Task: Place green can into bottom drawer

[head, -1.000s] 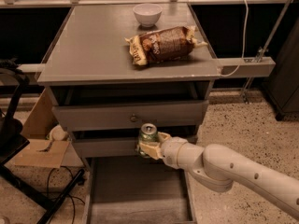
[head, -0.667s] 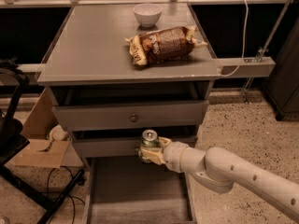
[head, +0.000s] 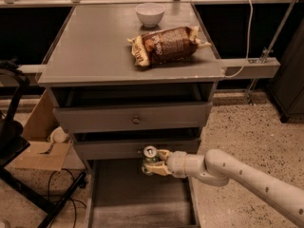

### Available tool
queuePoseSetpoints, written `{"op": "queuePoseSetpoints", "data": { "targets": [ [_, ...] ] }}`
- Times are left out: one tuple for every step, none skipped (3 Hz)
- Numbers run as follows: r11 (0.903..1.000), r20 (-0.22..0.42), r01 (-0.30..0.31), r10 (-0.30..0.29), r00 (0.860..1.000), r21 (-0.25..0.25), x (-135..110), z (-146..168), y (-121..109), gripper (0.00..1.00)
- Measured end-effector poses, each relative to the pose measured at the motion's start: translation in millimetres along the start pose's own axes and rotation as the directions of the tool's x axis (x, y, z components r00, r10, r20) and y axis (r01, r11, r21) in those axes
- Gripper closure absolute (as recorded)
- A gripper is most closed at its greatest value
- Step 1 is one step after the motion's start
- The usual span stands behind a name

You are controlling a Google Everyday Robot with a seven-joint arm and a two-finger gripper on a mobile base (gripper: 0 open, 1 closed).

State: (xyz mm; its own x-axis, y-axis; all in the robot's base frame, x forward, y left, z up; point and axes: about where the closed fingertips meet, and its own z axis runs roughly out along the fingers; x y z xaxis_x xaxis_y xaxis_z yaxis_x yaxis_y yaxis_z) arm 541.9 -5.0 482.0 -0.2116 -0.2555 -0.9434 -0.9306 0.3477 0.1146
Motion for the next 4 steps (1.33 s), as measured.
{"op": "queuePoseSetpoints", "data": {
  "targets": [
    [0.9928, 0.008, 0.035, -0.034, 0.999, -0.115, 25, 19, 3, 1.0],
    [0.9885, 0.016, 0.039, -0.037, 0.999, -0.146, 27, 23, 5, 1.0],
    [0.9885, 0.016, 0.039, -0.037, 0.999, -0.146, 27, 23, 5, 1.0],
    [0.9786, -0.017, 0.022, -0.026, 1.0, -0.205, 79, 53, 12, 1.0]
  ]
}}
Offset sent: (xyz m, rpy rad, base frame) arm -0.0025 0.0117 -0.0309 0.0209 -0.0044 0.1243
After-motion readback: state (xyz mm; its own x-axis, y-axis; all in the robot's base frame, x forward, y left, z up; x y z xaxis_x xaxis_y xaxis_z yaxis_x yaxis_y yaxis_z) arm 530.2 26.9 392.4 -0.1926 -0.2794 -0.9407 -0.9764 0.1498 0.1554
